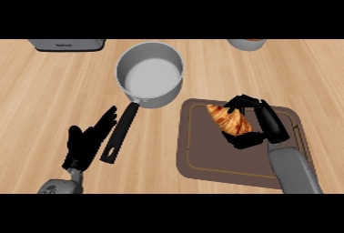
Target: Pick the croissant from the tray and place it in the pot
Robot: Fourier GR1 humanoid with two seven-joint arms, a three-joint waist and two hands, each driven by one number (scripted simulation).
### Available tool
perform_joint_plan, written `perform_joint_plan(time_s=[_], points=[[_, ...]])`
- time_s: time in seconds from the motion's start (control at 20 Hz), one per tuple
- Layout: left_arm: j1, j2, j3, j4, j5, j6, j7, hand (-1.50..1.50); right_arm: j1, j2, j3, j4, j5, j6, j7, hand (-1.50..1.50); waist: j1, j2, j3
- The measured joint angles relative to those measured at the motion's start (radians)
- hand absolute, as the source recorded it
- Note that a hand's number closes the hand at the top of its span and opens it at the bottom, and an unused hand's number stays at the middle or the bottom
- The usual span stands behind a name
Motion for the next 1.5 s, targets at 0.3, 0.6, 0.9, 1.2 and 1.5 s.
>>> perform_joint_plan(time_s=[0.3,0.6,0.9,1.2,1.5], points=[[0.014,-0.004,0.001,-0.035,-0.007,-0.004,0.023,0.00,-0.001,0.021,0.077,-0.247,0.083,-0.003,0.236,1.50,0.001,0.000,0.000],[0.001,-0.007,0.008,-0.038,-0.014,-0.008,0.033,0.00,-0.198,0.074,0.131,-0.293,0.167,0.035,0.497,1.50,0.010,0.002,0.000],[-0.022,-0.025,0.011,0.004,-0.023,-0.013,0.014,0.00,-0.387,0.117,0.210,-0.180,0.242,0.050,0.662,1.50,0.017,0.005,0.000],[-0.042,-0.031,0.011,0.030,-0.034,-0.021,0.006,0.00,-0.582,0.129,0.320,0.061,0.245,-0.028,0.740,1.50,0.032,0.009,0.000],[-0.063,-0.028,0.018,0.038,-0.033,-0.029,0.010,0.00,-0.716,0.132,0.461,0.256,0.356,-0.059,0.831,1.50,0.048,0.012,0.000]])
